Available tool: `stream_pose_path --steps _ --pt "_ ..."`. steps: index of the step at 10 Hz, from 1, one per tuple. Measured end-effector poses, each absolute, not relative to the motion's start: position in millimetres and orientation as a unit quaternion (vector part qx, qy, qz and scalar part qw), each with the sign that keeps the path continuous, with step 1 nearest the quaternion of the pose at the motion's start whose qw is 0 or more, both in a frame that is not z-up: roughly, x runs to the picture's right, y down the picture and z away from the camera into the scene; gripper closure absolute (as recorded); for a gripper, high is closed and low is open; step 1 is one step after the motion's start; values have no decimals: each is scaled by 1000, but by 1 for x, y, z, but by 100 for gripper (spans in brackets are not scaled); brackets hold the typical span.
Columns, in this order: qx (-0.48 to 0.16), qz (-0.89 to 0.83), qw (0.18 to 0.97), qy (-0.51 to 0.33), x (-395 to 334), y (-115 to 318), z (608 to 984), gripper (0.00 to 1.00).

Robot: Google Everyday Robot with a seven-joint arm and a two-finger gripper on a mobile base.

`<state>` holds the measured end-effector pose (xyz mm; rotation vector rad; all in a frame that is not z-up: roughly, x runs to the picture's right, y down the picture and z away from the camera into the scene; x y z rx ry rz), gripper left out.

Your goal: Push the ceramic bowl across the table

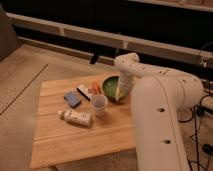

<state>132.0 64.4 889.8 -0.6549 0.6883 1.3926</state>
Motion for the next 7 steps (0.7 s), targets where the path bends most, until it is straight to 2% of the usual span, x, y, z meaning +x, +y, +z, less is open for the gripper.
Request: stream_pose_path --steps 3,7 --pt "-302 618 646 331 144 85 882 35" --pt "-328 587 660 335 144 91 901 35"
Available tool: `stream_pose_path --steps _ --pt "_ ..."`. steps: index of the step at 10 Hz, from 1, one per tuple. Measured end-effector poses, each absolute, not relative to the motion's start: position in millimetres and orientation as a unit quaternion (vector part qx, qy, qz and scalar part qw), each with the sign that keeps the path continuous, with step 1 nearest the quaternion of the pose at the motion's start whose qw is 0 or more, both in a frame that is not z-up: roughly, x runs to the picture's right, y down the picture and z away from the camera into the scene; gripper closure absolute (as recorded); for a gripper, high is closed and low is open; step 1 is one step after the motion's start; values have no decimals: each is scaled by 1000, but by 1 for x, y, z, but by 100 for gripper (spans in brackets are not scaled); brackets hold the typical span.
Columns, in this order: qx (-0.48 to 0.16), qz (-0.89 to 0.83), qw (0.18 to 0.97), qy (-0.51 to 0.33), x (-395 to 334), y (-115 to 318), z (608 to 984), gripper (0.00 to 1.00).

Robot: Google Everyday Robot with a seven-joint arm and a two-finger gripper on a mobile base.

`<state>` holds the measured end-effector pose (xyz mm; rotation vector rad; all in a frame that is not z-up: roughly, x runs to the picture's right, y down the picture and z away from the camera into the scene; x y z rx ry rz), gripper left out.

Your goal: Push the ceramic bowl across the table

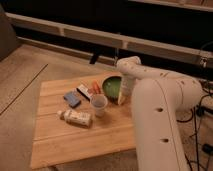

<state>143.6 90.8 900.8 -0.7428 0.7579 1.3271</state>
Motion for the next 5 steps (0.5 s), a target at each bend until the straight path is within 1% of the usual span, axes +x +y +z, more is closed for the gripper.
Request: stream_pose_path --steps 2,5 --pt "-333 566 679 327 144 82 917 35" --pt "-325 560 704 292 152 63 950 35"
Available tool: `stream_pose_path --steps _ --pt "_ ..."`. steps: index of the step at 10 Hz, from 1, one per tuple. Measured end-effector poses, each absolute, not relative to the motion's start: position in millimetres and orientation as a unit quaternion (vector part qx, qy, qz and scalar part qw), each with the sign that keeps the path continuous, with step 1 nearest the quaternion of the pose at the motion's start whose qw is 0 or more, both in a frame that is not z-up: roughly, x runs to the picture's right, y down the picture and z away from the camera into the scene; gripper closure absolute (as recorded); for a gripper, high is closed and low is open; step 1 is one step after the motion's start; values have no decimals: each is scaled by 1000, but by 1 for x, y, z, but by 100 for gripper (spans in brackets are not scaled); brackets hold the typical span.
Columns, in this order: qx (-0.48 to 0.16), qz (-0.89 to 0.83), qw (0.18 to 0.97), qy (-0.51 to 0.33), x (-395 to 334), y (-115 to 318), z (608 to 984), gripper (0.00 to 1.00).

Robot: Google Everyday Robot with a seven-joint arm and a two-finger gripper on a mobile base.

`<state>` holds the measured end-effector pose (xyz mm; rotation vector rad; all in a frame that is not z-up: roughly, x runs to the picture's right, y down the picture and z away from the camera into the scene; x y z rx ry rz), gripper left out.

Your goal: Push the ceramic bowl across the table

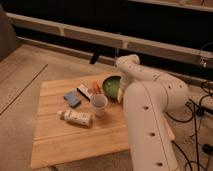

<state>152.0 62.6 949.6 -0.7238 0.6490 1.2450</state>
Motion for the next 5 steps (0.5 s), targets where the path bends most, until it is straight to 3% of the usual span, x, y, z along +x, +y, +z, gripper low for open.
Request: stream_pose_path --steps 5 --pt "-228 554 776 197 175 -15 984 35"
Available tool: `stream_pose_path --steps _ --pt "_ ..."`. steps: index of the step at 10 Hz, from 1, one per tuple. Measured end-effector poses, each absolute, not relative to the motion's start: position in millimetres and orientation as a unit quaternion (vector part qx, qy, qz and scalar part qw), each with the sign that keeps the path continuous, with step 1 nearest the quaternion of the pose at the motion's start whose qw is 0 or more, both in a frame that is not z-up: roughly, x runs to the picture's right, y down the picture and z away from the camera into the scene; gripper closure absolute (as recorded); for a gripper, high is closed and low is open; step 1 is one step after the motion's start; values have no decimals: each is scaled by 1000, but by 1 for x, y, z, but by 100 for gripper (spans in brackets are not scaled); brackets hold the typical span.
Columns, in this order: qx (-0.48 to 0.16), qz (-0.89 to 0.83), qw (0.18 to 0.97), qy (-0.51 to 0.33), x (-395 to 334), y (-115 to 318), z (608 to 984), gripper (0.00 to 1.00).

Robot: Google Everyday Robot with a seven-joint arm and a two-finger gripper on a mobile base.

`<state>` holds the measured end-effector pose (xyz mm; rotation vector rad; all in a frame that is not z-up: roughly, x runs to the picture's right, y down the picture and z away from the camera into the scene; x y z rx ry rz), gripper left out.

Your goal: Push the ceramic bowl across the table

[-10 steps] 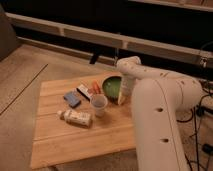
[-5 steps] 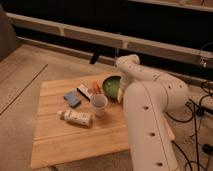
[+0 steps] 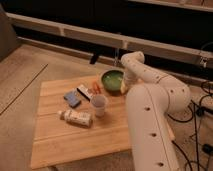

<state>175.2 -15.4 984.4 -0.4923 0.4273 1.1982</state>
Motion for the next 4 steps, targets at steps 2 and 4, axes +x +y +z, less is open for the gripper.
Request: stream_pose_path --steps 2,4 --pt "-203 546 791 187 177 -37 982 35" --pt "-203 546 791 188 178 -37 982 35"
